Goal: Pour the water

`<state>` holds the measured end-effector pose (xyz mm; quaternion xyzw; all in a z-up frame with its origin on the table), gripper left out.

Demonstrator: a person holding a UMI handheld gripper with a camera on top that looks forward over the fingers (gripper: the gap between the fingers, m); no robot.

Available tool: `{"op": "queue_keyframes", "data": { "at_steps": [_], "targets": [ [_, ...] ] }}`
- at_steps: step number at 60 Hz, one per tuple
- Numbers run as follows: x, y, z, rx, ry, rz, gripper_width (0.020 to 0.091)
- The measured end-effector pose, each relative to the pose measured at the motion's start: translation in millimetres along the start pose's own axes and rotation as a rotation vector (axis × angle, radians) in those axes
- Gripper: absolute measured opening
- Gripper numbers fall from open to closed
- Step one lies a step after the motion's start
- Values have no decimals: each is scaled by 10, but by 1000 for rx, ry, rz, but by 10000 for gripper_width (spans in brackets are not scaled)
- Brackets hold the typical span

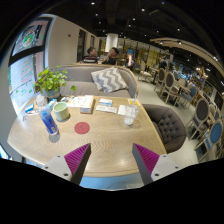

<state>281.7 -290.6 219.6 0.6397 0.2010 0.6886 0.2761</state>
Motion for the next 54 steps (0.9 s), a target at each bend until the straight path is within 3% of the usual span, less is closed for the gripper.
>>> {"op": "queue_keyframes", "data": {
  "at_steps": [16, 31, 54],
  "targets": [
    [-230, -44, -372, 29, 27, -32, 854],
    [-448, 0, -1133, 89, 26, -31, 854],
    [-176, -541, -2642, 201, 53, 91, 854]
  ]
}}
Point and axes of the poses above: the point between the fingertips, and its own axes, seen from behind it with the camera up: z to the right, x up, y backward, against the way the camera looks, the point moved 6 cm from there along y, backward, against the way the camera looks, and after that the axes turned 1 degree about x, right-handed, at the moved point
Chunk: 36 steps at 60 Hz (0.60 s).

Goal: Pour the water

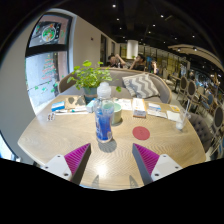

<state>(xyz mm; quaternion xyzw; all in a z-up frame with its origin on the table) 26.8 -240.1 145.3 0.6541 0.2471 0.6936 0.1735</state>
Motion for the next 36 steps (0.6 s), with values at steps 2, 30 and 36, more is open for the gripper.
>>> {"op": "queue_keyframes", "data": {
  "at_steps": [2, 30, 36],
  "targets": [
    [34, -123, -68, -2, 0, 6, 857],
    [479, -1673, -258, -97, -114, 103, 592],
    [519, -1721, -278, -104, -104, 113, 456]
  ]
}}
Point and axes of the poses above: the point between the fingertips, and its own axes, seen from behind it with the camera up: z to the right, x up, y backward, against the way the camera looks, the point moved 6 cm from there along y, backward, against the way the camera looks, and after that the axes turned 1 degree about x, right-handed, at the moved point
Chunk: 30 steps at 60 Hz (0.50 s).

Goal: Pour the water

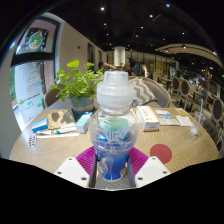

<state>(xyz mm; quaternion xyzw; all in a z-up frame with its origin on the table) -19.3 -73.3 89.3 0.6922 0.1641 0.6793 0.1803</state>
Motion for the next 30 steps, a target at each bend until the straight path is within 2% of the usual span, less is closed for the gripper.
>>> {"op": "queue_keyframes", "data": {
  "at_steps": [8, 12, 13, 24, 30],
  "targets": [
    [29, 79, 39, -32, 13, -17, 356],
    [111, 140, 101, -59, 63, -26, 356],
    [141, 156, 122, -66, 80, -26, 333],
    [675, 285, 560, -200, 325, 10, 332],
    [1027, 253, 921, -315, 497, 8, 331]
  ]
}}
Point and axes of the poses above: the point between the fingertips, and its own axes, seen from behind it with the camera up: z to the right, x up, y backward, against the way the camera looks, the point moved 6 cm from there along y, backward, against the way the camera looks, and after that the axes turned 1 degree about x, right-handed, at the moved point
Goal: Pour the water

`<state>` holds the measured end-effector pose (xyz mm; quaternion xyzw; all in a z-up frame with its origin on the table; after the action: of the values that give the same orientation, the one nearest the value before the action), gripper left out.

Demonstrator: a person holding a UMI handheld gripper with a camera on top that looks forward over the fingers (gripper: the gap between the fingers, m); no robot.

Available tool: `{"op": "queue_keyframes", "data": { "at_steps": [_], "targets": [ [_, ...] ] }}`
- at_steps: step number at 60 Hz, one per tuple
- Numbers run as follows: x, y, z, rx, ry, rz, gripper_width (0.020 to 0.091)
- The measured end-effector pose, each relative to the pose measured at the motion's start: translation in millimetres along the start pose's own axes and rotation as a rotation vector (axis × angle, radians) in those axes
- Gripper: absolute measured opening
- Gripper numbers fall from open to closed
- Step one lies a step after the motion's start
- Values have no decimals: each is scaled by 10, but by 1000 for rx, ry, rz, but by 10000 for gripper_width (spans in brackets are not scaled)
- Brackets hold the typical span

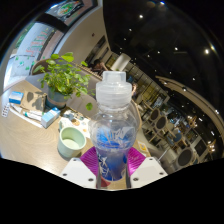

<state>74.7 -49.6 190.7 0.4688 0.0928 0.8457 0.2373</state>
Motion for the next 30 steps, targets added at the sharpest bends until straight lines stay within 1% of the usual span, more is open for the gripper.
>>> {"op": "queue_keyframes", "data": {
  "at_steps": [8, 13, 23, 27, 30],
  "targets": [
    [186, -271, 482, -159, 290, -15, 332],
    [303, -433, 650, -252, 543, -22, 331],
    [449, -772, 628, -368, 1047, -1, 327],
    [449, -883, 550, -394, 1212, -7, 328],
    [445, -926, 512, -415, 1323, -29, 328]
  ]
}}
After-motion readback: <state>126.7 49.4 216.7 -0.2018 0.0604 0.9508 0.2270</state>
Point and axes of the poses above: the point between the fingertips, and its own axes, seen from behind it with the camera up: z to the right, x up, y backward, against the way the camera looks, the point moved 6 cm from there along y, backward, against the way the camera looks, and after that the axes turned 1 degree about x, right-handed, at the moved point
